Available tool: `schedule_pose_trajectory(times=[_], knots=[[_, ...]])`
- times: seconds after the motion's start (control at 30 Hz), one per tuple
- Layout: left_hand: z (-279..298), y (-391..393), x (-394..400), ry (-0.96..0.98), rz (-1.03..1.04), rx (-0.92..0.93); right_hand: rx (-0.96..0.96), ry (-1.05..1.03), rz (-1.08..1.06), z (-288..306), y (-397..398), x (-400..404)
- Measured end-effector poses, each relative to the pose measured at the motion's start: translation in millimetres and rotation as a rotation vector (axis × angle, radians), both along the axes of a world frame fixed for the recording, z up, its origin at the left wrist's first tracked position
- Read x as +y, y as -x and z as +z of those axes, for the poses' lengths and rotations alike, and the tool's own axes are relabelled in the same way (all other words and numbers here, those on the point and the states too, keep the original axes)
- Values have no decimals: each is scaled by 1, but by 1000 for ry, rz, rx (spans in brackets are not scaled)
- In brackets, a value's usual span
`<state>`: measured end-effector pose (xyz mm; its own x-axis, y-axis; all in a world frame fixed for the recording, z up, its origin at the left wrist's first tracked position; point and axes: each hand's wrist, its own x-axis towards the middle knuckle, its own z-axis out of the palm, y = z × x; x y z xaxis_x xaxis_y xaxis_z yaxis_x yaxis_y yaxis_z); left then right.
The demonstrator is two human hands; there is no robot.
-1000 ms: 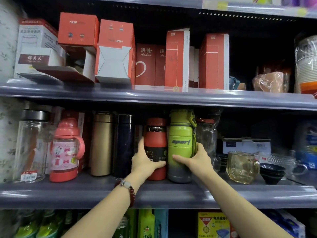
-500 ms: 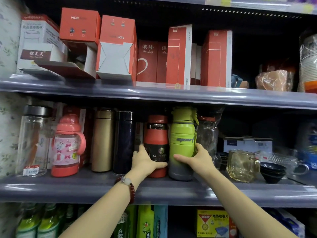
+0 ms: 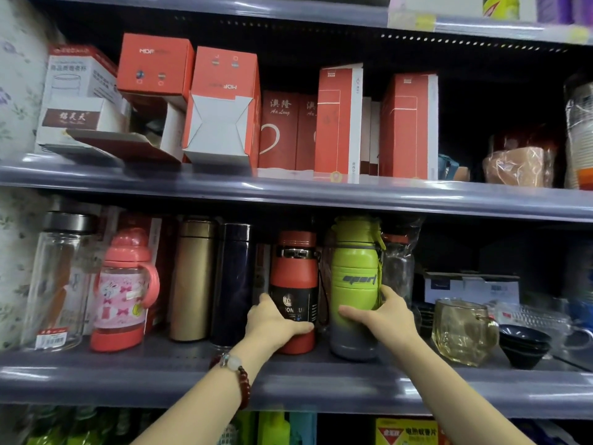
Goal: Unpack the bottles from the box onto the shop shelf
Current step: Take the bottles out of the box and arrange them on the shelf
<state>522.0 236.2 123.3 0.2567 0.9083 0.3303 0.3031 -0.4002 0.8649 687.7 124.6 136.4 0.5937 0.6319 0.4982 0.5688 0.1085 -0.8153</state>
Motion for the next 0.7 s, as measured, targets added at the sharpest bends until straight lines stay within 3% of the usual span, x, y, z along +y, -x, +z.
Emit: schedule_pose_trajectory(times=[0.23,0.7], knots=[[2,-1,5,-12,-105,-18,109,-42,-17,-4,-23,-6],[-2,-29,4,-47,-67,-38,59,-29,93,-3,-34,-3]])
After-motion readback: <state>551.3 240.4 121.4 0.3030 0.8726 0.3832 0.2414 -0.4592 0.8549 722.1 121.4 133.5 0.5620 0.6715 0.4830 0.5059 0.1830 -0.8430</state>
